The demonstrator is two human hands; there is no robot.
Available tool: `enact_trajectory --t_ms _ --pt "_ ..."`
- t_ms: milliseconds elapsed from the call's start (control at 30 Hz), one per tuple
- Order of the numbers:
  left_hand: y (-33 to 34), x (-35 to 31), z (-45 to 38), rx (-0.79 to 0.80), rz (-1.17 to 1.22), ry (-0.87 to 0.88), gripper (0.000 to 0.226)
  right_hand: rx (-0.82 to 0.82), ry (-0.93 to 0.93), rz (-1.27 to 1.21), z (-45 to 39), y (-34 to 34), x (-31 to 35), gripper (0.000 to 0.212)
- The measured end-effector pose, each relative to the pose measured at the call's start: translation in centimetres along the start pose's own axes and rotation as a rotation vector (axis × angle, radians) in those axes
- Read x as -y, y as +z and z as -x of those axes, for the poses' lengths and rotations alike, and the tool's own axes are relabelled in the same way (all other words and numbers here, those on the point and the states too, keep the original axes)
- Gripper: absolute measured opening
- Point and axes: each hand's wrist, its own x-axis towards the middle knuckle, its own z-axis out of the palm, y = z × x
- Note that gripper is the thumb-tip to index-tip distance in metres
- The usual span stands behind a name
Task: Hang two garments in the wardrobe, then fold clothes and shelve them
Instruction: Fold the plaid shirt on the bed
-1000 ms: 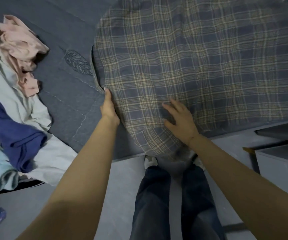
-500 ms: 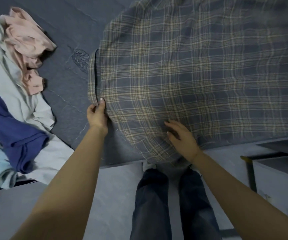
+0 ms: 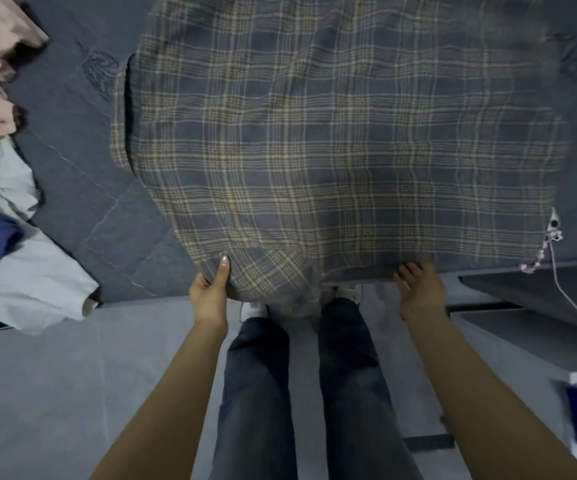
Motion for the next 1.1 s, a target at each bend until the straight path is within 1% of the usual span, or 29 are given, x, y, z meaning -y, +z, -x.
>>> enact_trajectory --t_ms 100,200,300,367,467,533,600,633,667,733,833,900,967,1033,1067,1100 --pt "0.2 0.2 0.7 -0.065 0.003 0.050 0.013 0.047 0.012 -0.176 -1.6 -0.4 3.2 0.052" --pt "0.5 0.1 1.2 -0.118 0.057 0.062 0.019 0.098 0.041 -0.305 -3.1 -1.0 6.3 0.055" --pt "-0.1 0.3 1.3 -0.212 0.176 0.093 0.020 0.072 -0.011 -0.277 -5.0 -3.5 8.8 0.051" --pt "-1.1 0.5 1.3 -0.271 0.188 0.121 0.022 0.042 -0.024 -0.240 -6.1 -6.2 9.6 0.050" --pt "-2.3 0.9 1.2 -0.299 0.128 0.114 0.021 0.019 0.036 -0.162 -7.3 -9.7 9.4 0.049" --pt "-2.6 0.9 1.0 -0.321 0.097 0.086 0.024 -0.001 0.075 -0.117 -7.7 -10.4 9.2 0.038" --pt "-2.4 0.6 0.7 -0.300 0.049 0.059 0.031 -0.032 0.093 -0.129 -8.3 -10.2 9.4 0.025" --pt "-2.3 0.5 0.7 -0.285 0.027 0.047 0.035 -0.046 0.095 -0.149 -8.6 -10.0 9.5 0.026" --pt "-2.2 0.3 0.7 -0.278 0.012 0.037 0.037 -0.056 0.093 -0.172 -8.7 -9.8 9.6 0.031" --pt "-2.3 0.1 1.0 -0.279 -0.013 0.023 0.034 -0.060 0.067 -0.200 -8.6 -9.7 9.8 0.040" --pt "-2.4 -0.7 1.9 -0.327 -0.105 0.001 0.034 -0.109 0.013 -0.229 -7.4 -9.8 10.9 0.040" --pt "-2.4 -2.2 2.4 -0.402 -0.145 -0.014 0.037 -0.131 -0.013 -0.251 -6.4 -9.9 12.5 0.038" --pt "-1.8 -4.5 2.8 -0.457 -0.141 -0.035 0.042 -0.099 -0.033 -0.267 -5.6 -9.9 14.8 0.037" --pt "-0.8 -7.3 3.0 -0.457 -0.035 -0.053 0.044 -0.022 -0.043 -0.257 -5.2 -9.4 17.4 0.040" --pt "-0.3 -8.7 3.0 -0.450 0.010 -0.062 0.041 0.033 -0.038 -0.253 -4.8 -8.9 18.8 0.036" --pt "0.4 -10.1 3.0 -0.435 0.044 -0.062 0.036 0.086 -0.036 -0.260 -4.4 -8.2 20.1 0.026"
